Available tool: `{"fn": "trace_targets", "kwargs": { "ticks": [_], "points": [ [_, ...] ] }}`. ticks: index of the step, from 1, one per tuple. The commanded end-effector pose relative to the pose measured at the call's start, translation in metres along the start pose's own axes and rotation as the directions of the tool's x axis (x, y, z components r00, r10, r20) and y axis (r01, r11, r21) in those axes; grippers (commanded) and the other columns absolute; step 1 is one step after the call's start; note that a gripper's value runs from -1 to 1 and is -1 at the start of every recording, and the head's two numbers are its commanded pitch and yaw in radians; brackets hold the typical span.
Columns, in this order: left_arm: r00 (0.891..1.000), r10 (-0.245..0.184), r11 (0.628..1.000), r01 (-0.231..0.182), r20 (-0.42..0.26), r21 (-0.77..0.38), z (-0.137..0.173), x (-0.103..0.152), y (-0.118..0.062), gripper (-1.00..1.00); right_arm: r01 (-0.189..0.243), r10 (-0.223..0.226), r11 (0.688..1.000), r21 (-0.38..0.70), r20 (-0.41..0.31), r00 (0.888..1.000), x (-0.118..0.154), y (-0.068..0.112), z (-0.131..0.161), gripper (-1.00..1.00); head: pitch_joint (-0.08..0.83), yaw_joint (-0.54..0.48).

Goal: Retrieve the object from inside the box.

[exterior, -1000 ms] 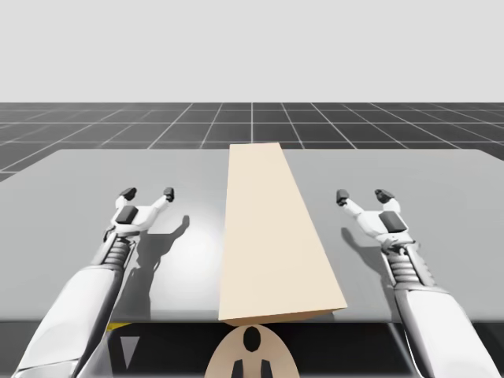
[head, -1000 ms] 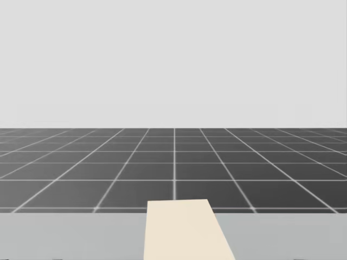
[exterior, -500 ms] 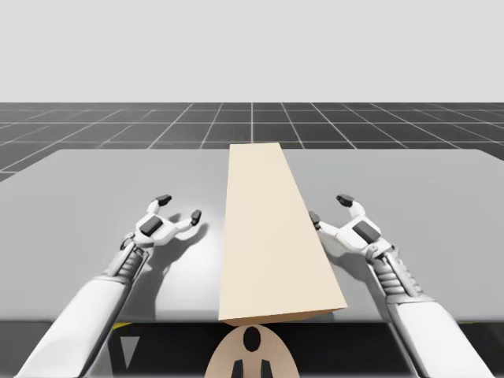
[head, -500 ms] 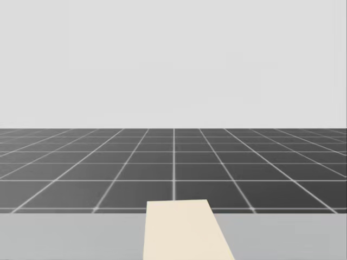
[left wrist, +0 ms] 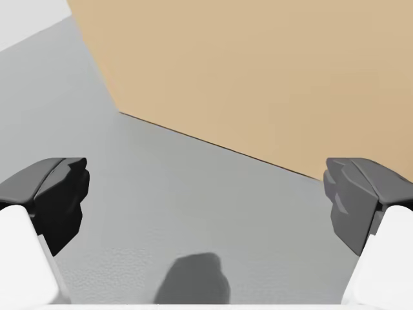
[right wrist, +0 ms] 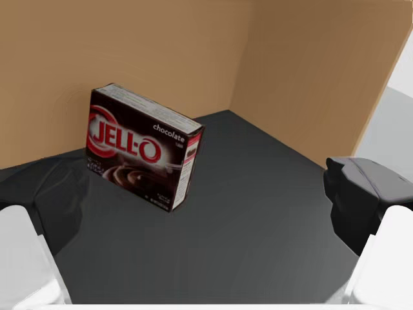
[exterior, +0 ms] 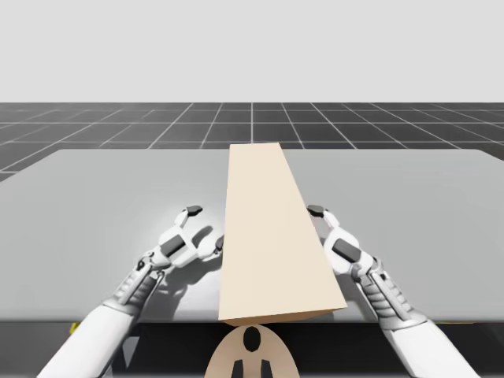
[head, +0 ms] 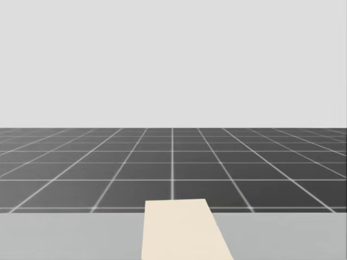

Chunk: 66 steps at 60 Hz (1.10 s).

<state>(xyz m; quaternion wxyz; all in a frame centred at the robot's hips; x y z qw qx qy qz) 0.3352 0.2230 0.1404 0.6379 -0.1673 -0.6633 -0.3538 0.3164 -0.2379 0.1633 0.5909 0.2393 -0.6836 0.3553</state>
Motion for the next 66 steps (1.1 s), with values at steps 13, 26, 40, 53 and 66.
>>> {"fn": "trace_targets", "kwargs": {
  "ticks": [13, 26, 40, 53, 66],
  "points": [
    [0.999, -0.044, 0.998, 0.044, -0.005, -0.051, -0.006, -0.003, -0.012, -1.00, 0.078, -0.083, 0.985, 0.156, 0.026, 0.996, -0.019, 0.004, -0.039, -1.00, -0.011, -0.02],
    [0.997, -0.070, 0.996, 0.069, -0.013, -0.057, -0.007, -0.004, -0.014, -1.00, 0.103, -0.111, 0.975, 0.198, 0.027, 0.993, -0.024, -0.011, -0.064, -1.00, 0.000, -0.03],
    [0.996, -0.083, 0.994, 0.082, -0.013, -0.066, -0.007, -0.005, -0.015, -1.00, 0.123, -0.133, 0.950, 0.287, 0.015, 0.991, -0.034, -0.005, -0.113, -1.00, 0.011, -0.03],
    [0.996, -0.092, 0.993, 0.091, -0.013, -0.069, -0.006, -0.005, -0.016, -1.00, 0.133, -0.146, 0.925, 0.356, 0.009, 0.989, -0.042, 0.014, -0.149, -1.00, 0.021, -0.03],
    [0.995, -0.100, 0.993, 0.099, -0.018, -0.067, -0.005, -0.005, -0.016, -1.00, 0.193, -0.192, 0.912, 0.362, -0.037, 0.981, -0.050, 0.027, -0.146, 0.99, 0.033, -0.03]
  ]
}}
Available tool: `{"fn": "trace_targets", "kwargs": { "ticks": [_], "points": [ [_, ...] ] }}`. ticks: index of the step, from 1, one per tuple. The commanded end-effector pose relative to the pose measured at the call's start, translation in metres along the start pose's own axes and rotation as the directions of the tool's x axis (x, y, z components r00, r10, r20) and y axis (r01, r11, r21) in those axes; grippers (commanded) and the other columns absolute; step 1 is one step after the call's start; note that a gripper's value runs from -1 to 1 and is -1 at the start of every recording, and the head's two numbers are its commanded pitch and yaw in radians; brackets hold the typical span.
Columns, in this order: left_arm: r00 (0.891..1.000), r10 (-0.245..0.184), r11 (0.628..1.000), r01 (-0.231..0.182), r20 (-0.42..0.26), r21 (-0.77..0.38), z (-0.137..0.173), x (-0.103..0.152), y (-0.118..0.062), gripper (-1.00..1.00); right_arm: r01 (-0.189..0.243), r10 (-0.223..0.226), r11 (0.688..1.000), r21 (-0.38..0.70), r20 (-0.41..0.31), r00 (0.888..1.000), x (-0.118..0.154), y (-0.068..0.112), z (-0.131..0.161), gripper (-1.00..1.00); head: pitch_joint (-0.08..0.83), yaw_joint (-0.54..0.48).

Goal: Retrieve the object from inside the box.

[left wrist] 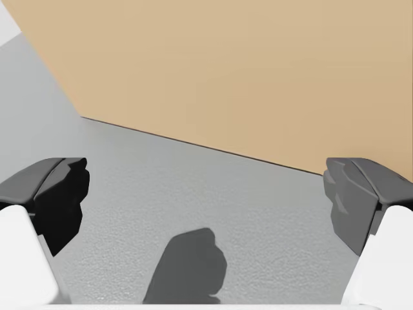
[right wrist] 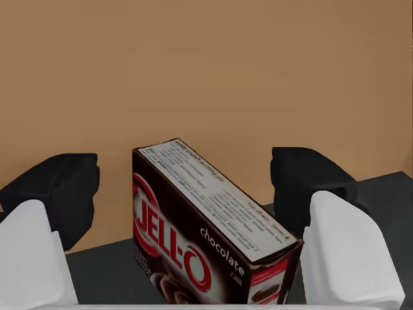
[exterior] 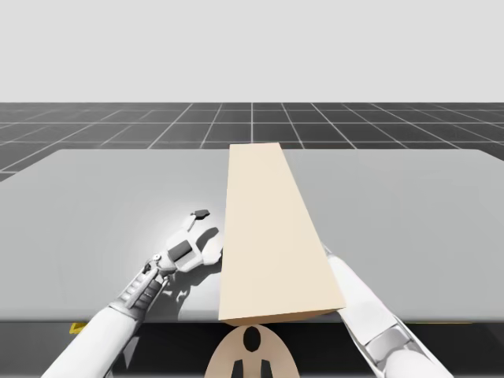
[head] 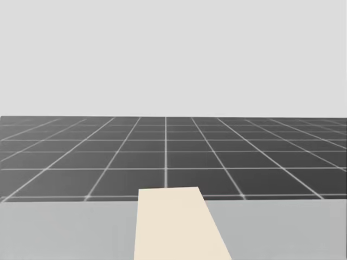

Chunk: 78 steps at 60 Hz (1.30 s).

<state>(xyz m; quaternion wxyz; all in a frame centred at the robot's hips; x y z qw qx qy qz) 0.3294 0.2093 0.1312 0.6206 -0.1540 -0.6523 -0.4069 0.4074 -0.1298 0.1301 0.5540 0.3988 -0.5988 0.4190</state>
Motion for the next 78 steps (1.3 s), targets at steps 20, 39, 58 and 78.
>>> {"fn": "trace_targets", "kwargs": {
  "ticks": [20, 39, 58, 78],
  "points": [
    [1.000, -0.008, 1.000, 0.008, -0.009, 0.010, 0.000, 0.000, 0.000, -1.00, -0.014, 0.010, 0.995, -0.099, -0.046, 0.999, 0.007, 0.017, 0.071, 1.00, 0.034, -0.03],
    [1.000, -0.003, 1.000, 0.003, -0.010, 0.031, 0.003, 0.001, 0.006, -1.00, -0.095, 0.086, 0.946, -0.309, -0.042, 0.995, 0.036, 0.005, 0.185, 1.00, 0.026, -0.03],
    [1.000, 0.000, 0.999, 0.000, -0.004, 0.044, 0.006, 0.002, 0.011, -1.00, -0.110, 0.104, 0.855, -0.508, -0.039, 0.994, 0.064, -0.037, 0.258, 1.00, 0.019, -0.02],
    [1.000, 0.001, 0.999, -0.001, -0.005, 0.050, 0.006, 0.001, 0.013, -1.00, -0.185, 0.171, 0.713, -0.676, -0.088, 0.981, 0.168, -0.068, 0.264, 1.00, 0.009, -0.02]
  ]
}}
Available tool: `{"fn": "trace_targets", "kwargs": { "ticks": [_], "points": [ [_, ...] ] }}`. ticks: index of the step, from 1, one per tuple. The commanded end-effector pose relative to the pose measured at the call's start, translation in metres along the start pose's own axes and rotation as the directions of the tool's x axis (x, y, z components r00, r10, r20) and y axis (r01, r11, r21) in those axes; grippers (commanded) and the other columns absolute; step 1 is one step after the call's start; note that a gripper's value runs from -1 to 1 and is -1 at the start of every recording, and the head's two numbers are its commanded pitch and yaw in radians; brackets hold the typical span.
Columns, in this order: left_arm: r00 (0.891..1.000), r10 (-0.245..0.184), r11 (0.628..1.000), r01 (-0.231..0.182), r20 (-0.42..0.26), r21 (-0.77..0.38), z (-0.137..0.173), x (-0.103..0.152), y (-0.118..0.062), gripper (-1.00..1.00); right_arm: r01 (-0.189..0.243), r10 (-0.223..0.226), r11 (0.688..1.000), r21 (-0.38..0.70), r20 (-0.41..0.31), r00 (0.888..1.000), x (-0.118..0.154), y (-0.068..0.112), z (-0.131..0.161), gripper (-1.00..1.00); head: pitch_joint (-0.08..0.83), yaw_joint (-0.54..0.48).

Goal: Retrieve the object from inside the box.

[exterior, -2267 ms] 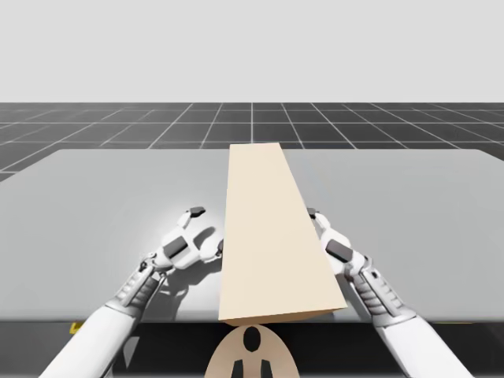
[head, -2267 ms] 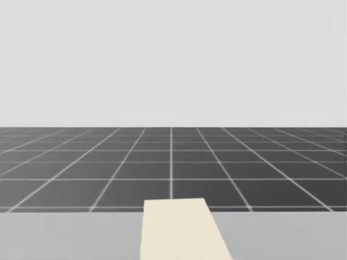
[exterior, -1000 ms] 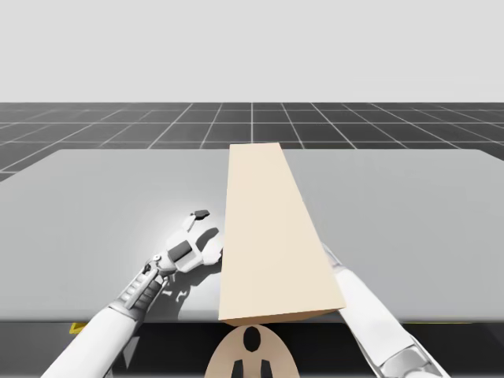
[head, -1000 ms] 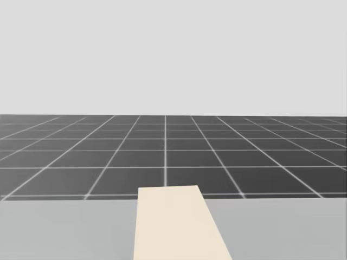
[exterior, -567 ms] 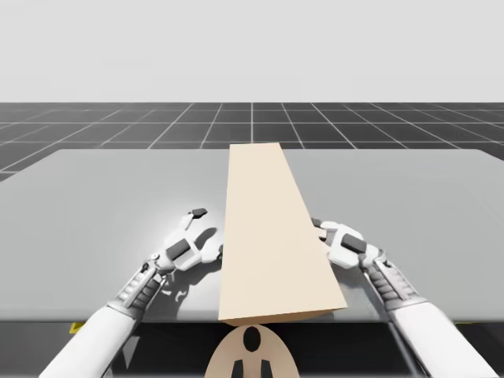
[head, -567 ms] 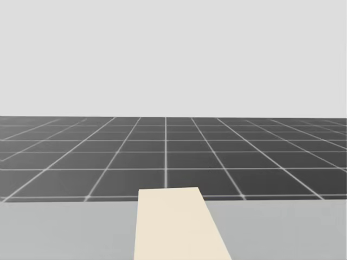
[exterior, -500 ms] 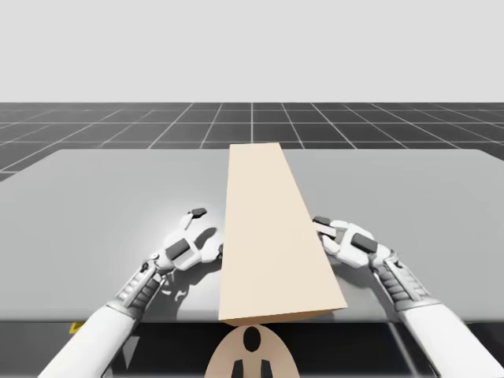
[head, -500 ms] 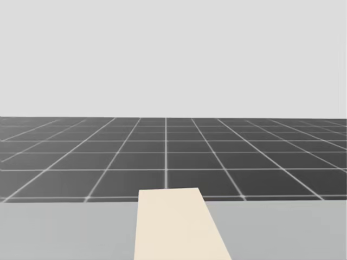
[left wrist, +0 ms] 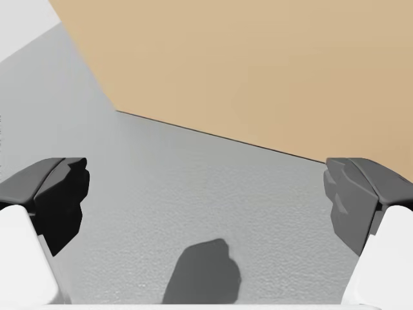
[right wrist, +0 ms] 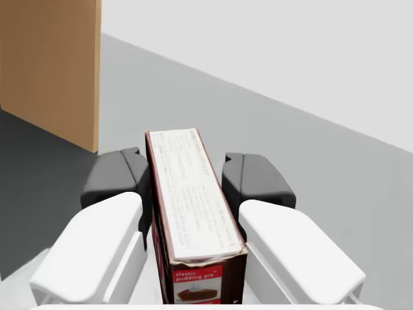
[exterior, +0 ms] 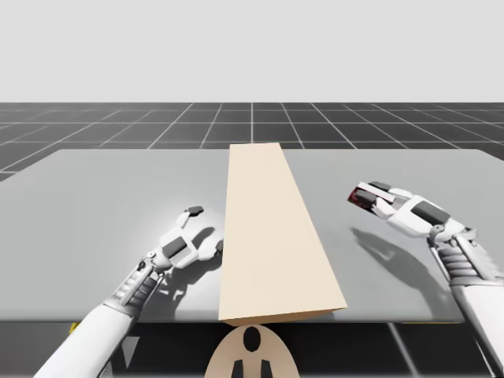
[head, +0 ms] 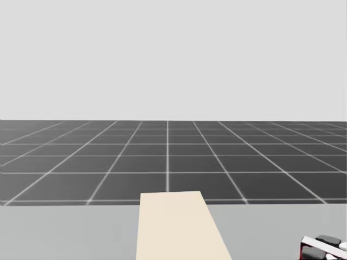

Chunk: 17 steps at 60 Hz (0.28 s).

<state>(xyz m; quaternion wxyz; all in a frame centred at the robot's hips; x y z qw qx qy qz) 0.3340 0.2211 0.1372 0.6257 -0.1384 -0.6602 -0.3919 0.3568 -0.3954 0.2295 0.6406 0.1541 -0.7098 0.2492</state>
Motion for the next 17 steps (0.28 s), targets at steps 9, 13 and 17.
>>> {"fn": "trace_targets", "kwargs": {
  "ticks": [9, 13, 17],
  "points": [
    [1.000, 0.002, 1.000, -0.002, 0.000, 0.003, 0.000, -0.001, 0.001, -1.00, -0.089, 0.104, 0.983, -0.162, 0.086, 0.991, 0.120, -0.029, -0.020, 1.00, 0.010, -0.02],
    [1.000, 0.002, 1.000, -0.002, 0.001, 0.004, 0.000, -0.001, 0.002, -1.00, -0.103, 0.125, 0.979, -0.175, 0.120, 0.985, 0.149, -0.027, -0.020, 1.00, 0.010, -0.02],
    [1.000, 0.004, 1.000, -0.004, 0.001, 0.006, 0.000, -0.001, 0.002, -1.00, -0.117, 0.149, 0.974, -0.197, 0.157, 0.976, 0.179, -0.026, -0.018, 1.00, 0.011, -0.02]
  ]
}}
